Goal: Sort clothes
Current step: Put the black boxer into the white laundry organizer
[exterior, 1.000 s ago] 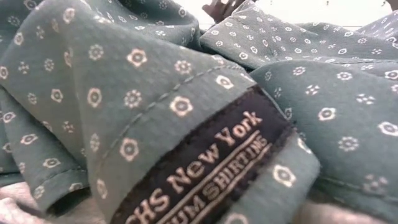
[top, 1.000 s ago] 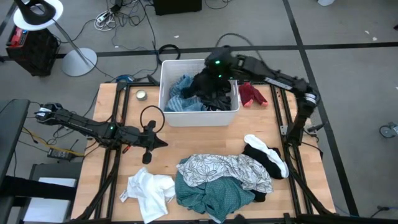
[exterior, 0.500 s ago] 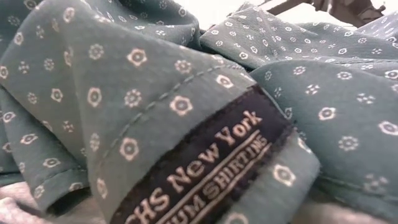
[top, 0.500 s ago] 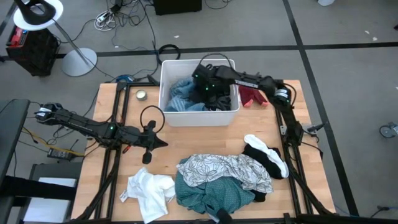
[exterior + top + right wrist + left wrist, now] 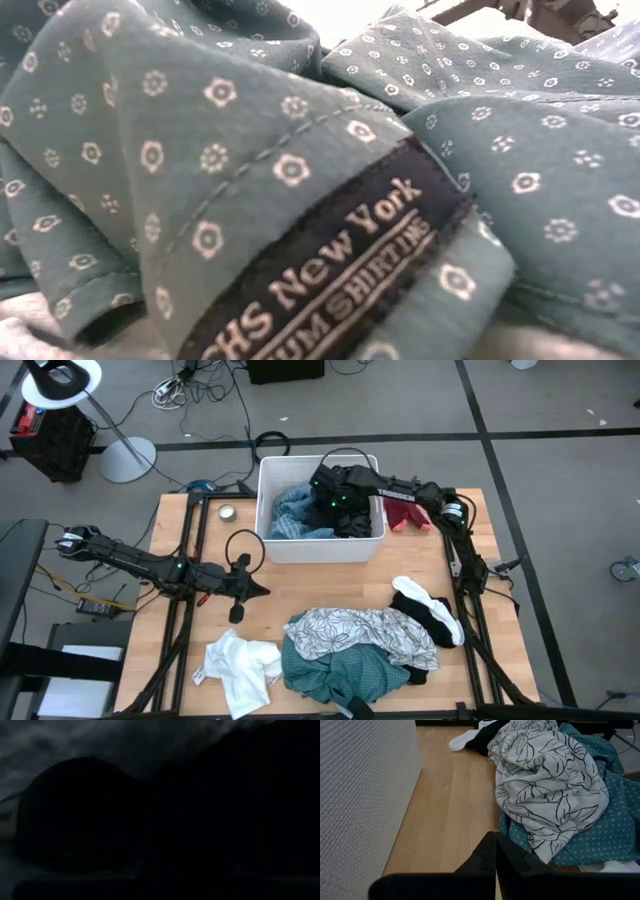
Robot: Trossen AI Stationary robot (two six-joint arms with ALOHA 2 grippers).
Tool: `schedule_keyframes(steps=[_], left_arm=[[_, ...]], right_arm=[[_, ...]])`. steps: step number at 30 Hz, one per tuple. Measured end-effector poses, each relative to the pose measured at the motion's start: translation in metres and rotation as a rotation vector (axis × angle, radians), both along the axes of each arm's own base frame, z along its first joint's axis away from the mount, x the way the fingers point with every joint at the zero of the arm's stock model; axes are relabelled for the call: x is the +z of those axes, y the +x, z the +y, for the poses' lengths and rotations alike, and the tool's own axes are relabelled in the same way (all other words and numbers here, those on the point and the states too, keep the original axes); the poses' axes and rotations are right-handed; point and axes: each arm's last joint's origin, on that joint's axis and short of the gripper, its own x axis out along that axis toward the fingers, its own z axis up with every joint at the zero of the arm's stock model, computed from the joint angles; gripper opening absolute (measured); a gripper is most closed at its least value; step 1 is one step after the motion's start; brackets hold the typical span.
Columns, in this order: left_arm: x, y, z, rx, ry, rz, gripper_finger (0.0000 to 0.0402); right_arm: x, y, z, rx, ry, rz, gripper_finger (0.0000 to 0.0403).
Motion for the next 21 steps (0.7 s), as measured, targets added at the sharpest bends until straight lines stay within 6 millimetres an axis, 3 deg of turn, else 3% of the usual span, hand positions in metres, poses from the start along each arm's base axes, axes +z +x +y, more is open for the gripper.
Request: schedule_keyframes(steps=[11, 21], left_arm=[[0.0, 0.0, 0.0, 0.0, 0.0, 0.0, 0.0004], [0.0, 0.0, 0.0, 0.0, 0.0, 0.0, 0.0004]], right_arm=[[0.096, -0.041, 0.023, -0.016, -0.144, -0.187, 0.0139], [0.179, -0.089, 0.084, 0.071, -0.352, -0.354, 0.0145]])
